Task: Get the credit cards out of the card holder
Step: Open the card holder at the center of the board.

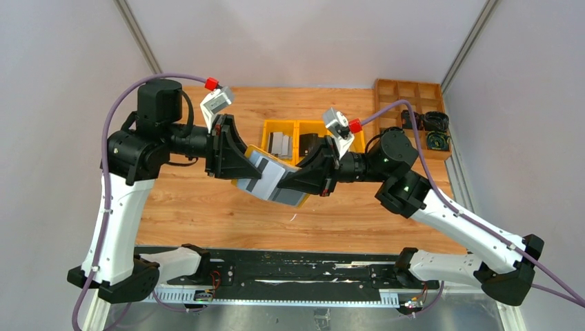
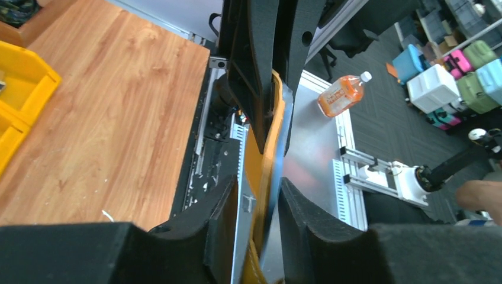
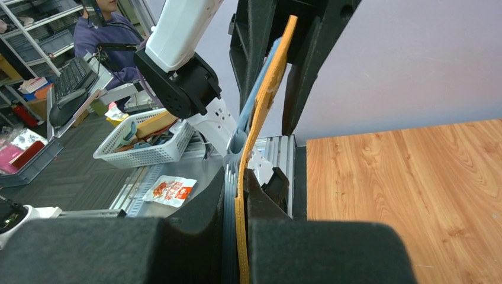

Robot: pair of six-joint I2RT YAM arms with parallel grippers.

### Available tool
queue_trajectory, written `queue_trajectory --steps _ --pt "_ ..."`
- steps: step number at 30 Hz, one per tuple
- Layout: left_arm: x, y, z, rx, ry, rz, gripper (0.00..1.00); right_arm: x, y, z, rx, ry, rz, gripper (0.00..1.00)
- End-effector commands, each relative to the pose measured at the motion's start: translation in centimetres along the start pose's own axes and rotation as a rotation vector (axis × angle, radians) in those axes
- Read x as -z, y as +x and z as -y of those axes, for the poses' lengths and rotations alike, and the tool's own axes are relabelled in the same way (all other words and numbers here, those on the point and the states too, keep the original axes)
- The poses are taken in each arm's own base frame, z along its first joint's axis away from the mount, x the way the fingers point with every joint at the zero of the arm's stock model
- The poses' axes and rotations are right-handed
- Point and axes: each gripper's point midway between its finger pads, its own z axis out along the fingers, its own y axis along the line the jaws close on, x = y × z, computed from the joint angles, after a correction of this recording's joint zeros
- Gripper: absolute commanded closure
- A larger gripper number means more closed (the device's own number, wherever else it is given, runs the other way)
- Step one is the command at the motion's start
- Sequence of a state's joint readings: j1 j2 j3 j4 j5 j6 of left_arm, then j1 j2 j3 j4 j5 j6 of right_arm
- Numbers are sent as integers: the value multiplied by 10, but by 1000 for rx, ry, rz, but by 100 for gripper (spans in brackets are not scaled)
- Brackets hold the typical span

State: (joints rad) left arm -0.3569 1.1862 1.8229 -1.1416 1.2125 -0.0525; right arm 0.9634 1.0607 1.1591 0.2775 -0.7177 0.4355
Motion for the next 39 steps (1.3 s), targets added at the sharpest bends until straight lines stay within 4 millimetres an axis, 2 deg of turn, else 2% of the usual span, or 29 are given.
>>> queue_trajectory --steps 1,7,9,14,18,22,25,28,32,35,39 --pt "-1 4 5 65 63 -7 62 -2 -10 -6 11 -40 19 100" --pt "-2 6 3 74 72 -11 57 -5 -6 4 -7 -3 -9 100" --pt "-2 8 2 71 70 -13 61 -5 -5 5 -9 3 -14 100" --pt "-3 12 -1 75 64 -16 90 -6 -7 8 -13 12 -19 100" --pt "-3 14 -2 74 63 -18 97 -7 -6 12 -23 18 -26 100" --pt "-2 13 -13 68 12 -13 100 2 -4 30 -50 60 -33 61" --pt "3 11 -42 43 -138 -4 100 25 -19 60 -101 179 13 49" --pt "9 12 -73 12 -279 -12 100 49 -38 79 -94 304 82 45" --pt "17 8 -99 20 -398 -3 100 62 -46 83 -62 372 134 42" --pt "19 2 -108 18 -432 25 100 57 -42 78 -105 316 151 43" --pt "17 -1 -106 21 -417 62 100 38 -25 73 -197 215 114 45"
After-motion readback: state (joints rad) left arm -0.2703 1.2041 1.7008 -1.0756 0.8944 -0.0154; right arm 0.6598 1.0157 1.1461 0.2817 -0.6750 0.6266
